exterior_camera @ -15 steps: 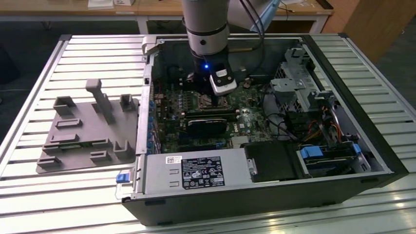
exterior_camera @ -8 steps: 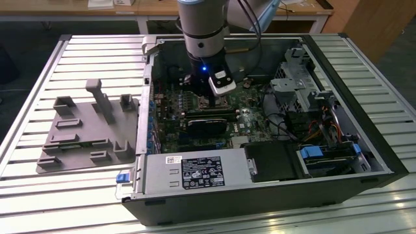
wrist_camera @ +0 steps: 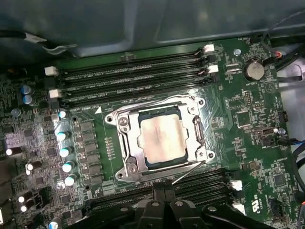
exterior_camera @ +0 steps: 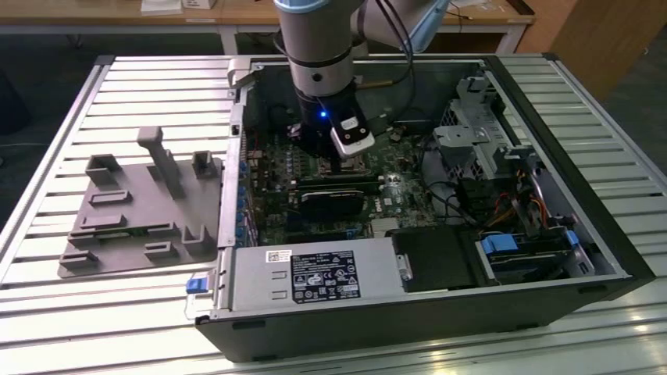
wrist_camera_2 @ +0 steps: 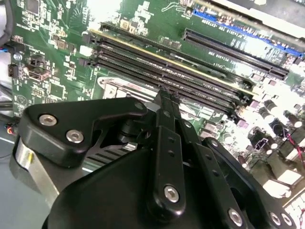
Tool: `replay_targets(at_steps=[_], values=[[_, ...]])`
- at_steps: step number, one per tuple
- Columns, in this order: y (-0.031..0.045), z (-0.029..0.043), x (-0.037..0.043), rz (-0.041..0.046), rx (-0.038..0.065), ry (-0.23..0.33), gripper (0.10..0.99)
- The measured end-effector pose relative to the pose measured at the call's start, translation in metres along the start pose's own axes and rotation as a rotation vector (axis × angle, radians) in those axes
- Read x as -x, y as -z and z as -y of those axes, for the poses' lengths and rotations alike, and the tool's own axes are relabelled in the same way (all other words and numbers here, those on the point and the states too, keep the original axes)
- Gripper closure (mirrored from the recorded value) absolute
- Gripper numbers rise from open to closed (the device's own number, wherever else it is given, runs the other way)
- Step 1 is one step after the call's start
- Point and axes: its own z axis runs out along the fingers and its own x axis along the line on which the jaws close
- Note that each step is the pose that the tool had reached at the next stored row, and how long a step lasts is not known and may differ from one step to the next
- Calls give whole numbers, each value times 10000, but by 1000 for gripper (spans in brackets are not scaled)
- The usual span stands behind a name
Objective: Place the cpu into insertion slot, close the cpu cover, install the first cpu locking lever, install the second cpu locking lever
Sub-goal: 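Install the second cpu locking lever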
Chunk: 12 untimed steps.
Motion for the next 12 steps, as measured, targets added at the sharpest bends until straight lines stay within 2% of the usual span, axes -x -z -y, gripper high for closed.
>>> replay_targets(at_steps=[4,8,12], values=[[-20,28,-2,-7,27,58,984],[-41,40,-12,-43,183,239,984],[-59,45,-20,-75,287,580,984]])
